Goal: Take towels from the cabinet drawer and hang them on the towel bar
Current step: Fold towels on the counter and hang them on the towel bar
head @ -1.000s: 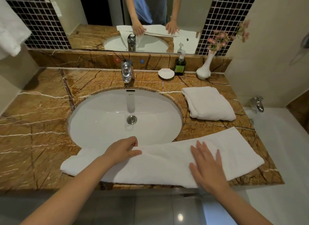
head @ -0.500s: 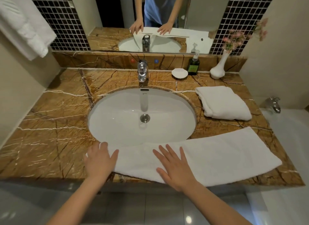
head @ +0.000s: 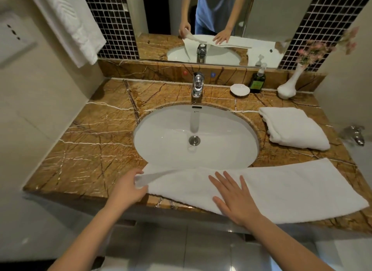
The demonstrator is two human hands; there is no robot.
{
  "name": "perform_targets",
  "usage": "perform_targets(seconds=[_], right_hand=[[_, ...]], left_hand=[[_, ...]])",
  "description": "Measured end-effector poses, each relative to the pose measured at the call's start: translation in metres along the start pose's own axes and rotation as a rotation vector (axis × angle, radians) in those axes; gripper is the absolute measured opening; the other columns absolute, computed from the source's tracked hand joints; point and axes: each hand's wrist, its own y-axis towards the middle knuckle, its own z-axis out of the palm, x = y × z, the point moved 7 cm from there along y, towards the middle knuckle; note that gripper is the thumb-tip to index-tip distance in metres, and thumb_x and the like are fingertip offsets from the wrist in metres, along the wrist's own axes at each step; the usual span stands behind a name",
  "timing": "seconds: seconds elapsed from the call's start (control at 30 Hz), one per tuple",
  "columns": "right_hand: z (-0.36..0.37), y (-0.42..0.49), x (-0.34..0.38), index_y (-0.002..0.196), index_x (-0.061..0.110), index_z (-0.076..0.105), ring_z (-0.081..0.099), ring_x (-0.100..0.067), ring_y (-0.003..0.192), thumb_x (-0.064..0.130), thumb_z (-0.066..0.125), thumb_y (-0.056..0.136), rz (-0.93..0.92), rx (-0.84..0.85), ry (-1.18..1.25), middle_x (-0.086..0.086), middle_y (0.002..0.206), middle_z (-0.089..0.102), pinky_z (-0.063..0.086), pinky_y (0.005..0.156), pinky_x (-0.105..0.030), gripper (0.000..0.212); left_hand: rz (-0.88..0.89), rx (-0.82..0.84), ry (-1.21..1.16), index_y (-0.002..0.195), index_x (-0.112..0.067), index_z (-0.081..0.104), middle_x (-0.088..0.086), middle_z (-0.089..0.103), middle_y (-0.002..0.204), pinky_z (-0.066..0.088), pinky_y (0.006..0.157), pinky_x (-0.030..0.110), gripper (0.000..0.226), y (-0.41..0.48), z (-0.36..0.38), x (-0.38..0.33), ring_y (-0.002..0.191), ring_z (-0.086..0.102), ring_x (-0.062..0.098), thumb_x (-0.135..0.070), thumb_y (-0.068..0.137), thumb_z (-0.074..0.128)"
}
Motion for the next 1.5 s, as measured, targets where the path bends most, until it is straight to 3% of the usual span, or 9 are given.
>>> perform_targets(seconds=[0.1,0.27,0.43,0.57,0.73,0.87,1.03,1.17,1.5], right_hand=[[-0.002,-0.001,0.0,0.15,0.043,-0.007,-0.01,-0.012,0.148,0.056,0.011,0.098,0.002,0.007,0.001,0.012,0.161,-0.004,-0.014,0.116,-0.047,0.057],[-0.004,-0.002,0.001,0.151,0.042,-0.003,-0.009,-0.011,0.148,0.056,0.014,0.098,0.003,0.003,0.022,0.012,0.161,-0.002,-0.013,0.116,-0.045,0.057],[-0.005,-0.004,-0.001,0.15,0.044,-0.003,-0.008,-0.009,0.148,0.057,0.015,0.098,-0.013,-0.004,0.04,0.014,0.161,-0.002,-0.011,0.117,-0.043,0.057],[-0.001,-0.008,-0.01,0.151,0.044,-0.001,-0.009,-0.01,0.148,0.053,0.015,0.099,0.015,-0.018,0.026,0.015,0.159,-0.008,-0.012,0.117,-0.041,0.055],[0.002,-0.007,-0.016,0.151,0.042,-0.003,-0.013,-0.014,0.148,0.051,0.015,0.099,0.04,-0.024,-0.02,0.012,0.159,-0.01,-0.012,0.117,-0.043,0.056],[0.004,-0.006,-0.016,0.151,0.042,-0.003,-0.013,-0.014,0.148,0.051,0.015,0.099,0.043,-0.023,-0.028,0.01,0.16,-0.009,-0.012,0.118,-0.043,0.056],[0.003,-0.005,-0.015,0.151,0.042,-0.004,-0.012,-0.014,0.148,0.052,0.013,0.098,0.05,-0.014,-0.034,0.011,0.16,-0.01,-0.014,0.117,-0.042,0.056],[0.0,-0.003,-0.006,0.152,0.039,0.001,-0.011,-0.017,0.148,0.055,0.001,0.093,0.101,-0.024,-0.016,0.007,0.162,-0.004,-0.016,0.115,-0.046,0.061],[0.011,0.016,0.029,0.15,0.044,-0.008,-0.013,-0.021,0.148,0.058,0.005,0.095,0.144,-0.025,0.019,0.005,0.162,-0.005,-0.015,0.115,-0.054,0.058]], left_hand=[[0.129,0.021,0.065,0.093,-0.028,0.064,-0.013,0.062,0.084,0.036,0.061,0.013,0.025,0.0,-0.013,0.012,0.083,0.061,0.014,-0.015,0.075,0.075],[0.206,-0.012,-0.181,0.101,-0.027,0.064,-0.008,0.068,0.099,0.046,0.076,0.021,0.027,0.001,-0.023,0.01,0.093,0.062,0.008,-0.006,0.085,0.066],[0.156,-0.115,-0.494,0.094,-0.025,0.064,0.0,0.069,0.091,0.053,0.065,0.03,0.014,0.006,-0.042,-0.009,0.081,0.065,0.014,-0.013,0.091,0.058],[0.117,-0.124,-0.398,0.09,-0.024,0.061,0.001,0.066,0.084,0.046,0.058,0.032,0.012,0.016,-0.048,-0.006,0.072,0.061,0.018,-0.016,0.095,0.053],[-0.051,-0.077,0.056,0.091,-0.025,0.058,-0.009,0.061,0.08,0.038,0.055,0.027,0.004,0.028,-0.03,0.032,0.071,0.056,0.009,-0.023,0.093,0.055],[-0.157,-0.095,-0.041,0.073,-0.019,0.059,0.001,0.062,0.071,0.036,0.053,0.028,0.018,0.026,-0.014,0.047,0.063,0.056,0.016,-0.025,0.09,0.06],[-0.108,-0.133,0.04,0.087,-0.025,0.061,-0.014,0.059,0.073,0.033,0.049,0.024,0.009,0.021,-0.024,0.031,0.065,0.055,0.006,-0.03,0.084,0.067],[-0.006,-0.137,0.2,0.092,-0.02,0.066,-0.003,0.061,0.087,0.034,0.057,0.025,0.015,0.026,-0.027,0.02,0.075,0.054,0.013,-0.031,0.082,0.069],[-0.12,0.06,-0.201,0.086,-0.016,0.068,-0.001,0.066,0.084,0.04,0.063,0.028,0.008,0.031,-0.009,0.013,0.079,0.059,0.019,-0.021,0.082,0.072]])
